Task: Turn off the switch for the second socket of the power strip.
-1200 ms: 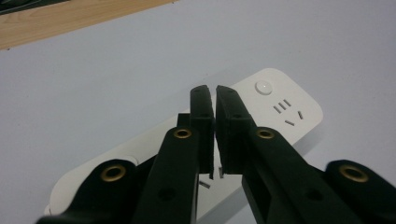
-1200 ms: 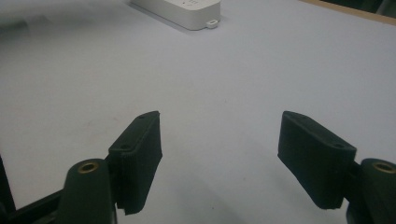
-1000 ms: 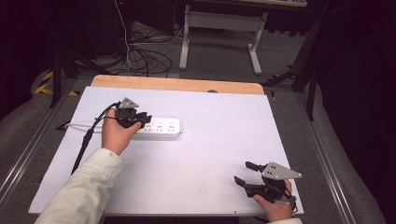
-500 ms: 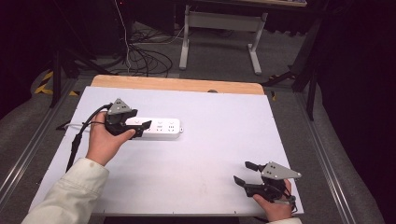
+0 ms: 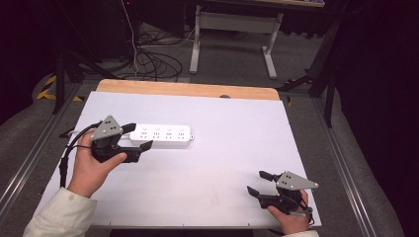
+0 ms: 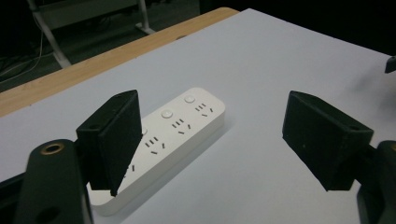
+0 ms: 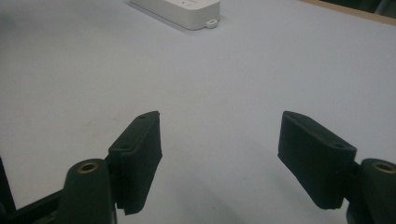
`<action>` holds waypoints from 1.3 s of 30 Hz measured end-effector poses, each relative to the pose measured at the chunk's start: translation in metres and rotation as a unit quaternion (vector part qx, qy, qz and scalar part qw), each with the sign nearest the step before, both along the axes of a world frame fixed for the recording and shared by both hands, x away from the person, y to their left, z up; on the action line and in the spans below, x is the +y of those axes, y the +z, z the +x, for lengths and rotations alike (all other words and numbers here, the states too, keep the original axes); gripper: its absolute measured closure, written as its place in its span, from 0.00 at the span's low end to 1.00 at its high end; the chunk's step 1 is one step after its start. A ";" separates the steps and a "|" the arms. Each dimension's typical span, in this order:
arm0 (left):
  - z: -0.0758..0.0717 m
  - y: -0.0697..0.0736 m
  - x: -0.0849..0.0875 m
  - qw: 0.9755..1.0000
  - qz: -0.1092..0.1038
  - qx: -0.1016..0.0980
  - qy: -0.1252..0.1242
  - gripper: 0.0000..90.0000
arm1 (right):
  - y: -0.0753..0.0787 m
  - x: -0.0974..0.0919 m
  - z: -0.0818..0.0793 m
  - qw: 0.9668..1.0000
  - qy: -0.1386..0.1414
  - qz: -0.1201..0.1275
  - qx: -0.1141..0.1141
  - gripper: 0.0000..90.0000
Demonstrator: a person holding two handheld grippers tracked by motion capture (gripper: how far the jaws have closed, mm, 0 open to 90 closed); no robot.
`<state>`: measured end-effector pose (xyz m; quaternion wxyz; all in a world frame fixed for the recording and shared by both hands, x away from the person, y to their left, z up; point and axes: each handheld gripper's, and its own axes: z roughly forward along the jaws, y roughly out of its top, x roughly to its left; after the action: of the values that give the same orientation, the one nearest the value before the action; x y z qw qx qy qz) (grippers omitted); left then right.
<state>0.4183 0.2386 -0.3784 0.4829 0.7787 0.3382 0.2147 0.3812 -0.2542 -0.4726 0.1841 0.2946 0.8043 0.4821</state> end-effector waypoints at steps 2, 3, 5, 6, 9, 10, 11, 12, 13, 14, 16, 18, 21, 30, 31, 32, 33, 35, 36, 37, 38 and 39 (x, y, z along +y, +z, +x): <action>-0.006 -0.002 0.005 1.000 -0.001 -0.011 -0.007 0.20 | 0.000 0.000 0.000 1.000 0.000 0.000 0.000 0.34; -0.009 -0.004 0.007 1.000 0.000 -0.015 -0.010 0.19 | 0.000 0.000 0.000 1.000 -0.001 0.000 0.000 0.34; -0.016 -0.007 0.011 1.000 0.002 -0.019 -0.010 0.14 | 0.000 0.000 0.000 1.000 0.000 -0.001 0.000 0.34; -0.020 -0.009 0.014 1.000 0.004 -0.025 -0.012 0.14 | 0.000 0.000 0.000 1.000 0.000 -0.002 0.000 0.34; -0.029 -0.015 0.019 0.999 -0.004 -0.026 -0.019 0.13 | 0.000 0.000 0.000 1.000 -0.001 -0.002 0.001 0.34; -0.033 -0.018 0.022 0.999 -0.005 -0.028 -0.020 0.12 | 0.000 0.001 0.000 1.000 0.000 -0.001 0.001 0.34; -0.035 -0.021 0.024 0.999 -0.005 -0.028 -0.021 0.12 | 0.000 0.001 0.000 1.000 0.000 -0.001 0.001 0.34; -0.037 -0.024 0.025 0.999 -0.004 -0.027 -0.021 0.11 | 0.000 0.001 0.000 1.000 0.000 -0.002 0.001 0.34; -0.038 -0.029 0.028 0.999 -0.002 -0.022 -0.023 0.11 | 0.000 0.001 0.000 1.000 0.000 -0.002 0.002 0.34; -0.038 -0.031 0.030 1.000 -0.001 -0.019 -0.024 0.10 | -0.001 0.001 0.000 1.000 0.000 -0.003 0.002 0.34; -0.041 -0.039 0.034 0.999 -0.004 -0.013 -0.032 0.09 | -0.001 0.002 0.000 1.000 0.001 -0.005 0.001 0.34; -0.044 -0.044 0.037 0.999 -0.001 -0.010 -0.037 0.09 | 0.000 0.002 0.000 1.000 0.002 -0.006 0.000 0.34; -0.050 -0.054 0.042 0.999 -0.011 -0.006 -0.036 0.08 | -0.001 0.002 -0.001 1.000 0.002 -0.005 0.000 0.34; -0.062 -0.089 0.055 0.998 -0.055 0.028 0.005 0.08 | 0.000 0.002 -0.001 1.000 0.010 0.001 -0.002 0.33; -0.063 -0.091 0.055 0.999 -0.047 0.022 0.005 0.08 | 0.000 0.001 -0.001 1.000 0.010 0.001 -0.002 0.33; -0.064 -0.094 0.055 0.999 -0.041 0.018 0.004 0.08 | 0.000 0.001 -0.001 1.000 0.010 0.002 -0.003 0.33; -0.066 -0.096 0.054 0.999 -0.030 0.011 -0.001 0.08 | 0.000 0.001 -0.001 1.000 0.010 0.002 -0.002 0.33; -0.070 -0.099 0.054 1.000 -0.010 -0.002 0.003 0.08 | 0.000 0.000 -0.001 1.000 0.010 0.002 -0.002 0.33; -0.072 -0.100 0.054 1.000 -0.004 -0.006 0.003 0.08 | 0.000 0.000 -0.001 1.000 0.011 0.002 -0.002 0.32; -0.074 -0.100 0.053 1.000 0.004 -0.011 0.003 0.08 | 0.000 0.000 -0.001 1.000 0.012 0.002 -0.002 0.32; -0.076 -0.101 0.053 1.000 0.005 -0.009 0.001 0.08 | 0.000 0.000 -0.001 1.000 0.012 0.002 -0.003 0.32; -0.078 -0.103 0.053 1.000 0.005 -0.009 -0.003 0.08 | 0.000 0.000 -0.001 1.000 0.013 0.002 -0.003 0.32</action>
<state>0.3401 0.2915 -0.4809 0.4829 0.7799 0.3306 0.2220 0.3798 -0.2541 -0.4729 0.1797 0.2832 0.8065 0.4869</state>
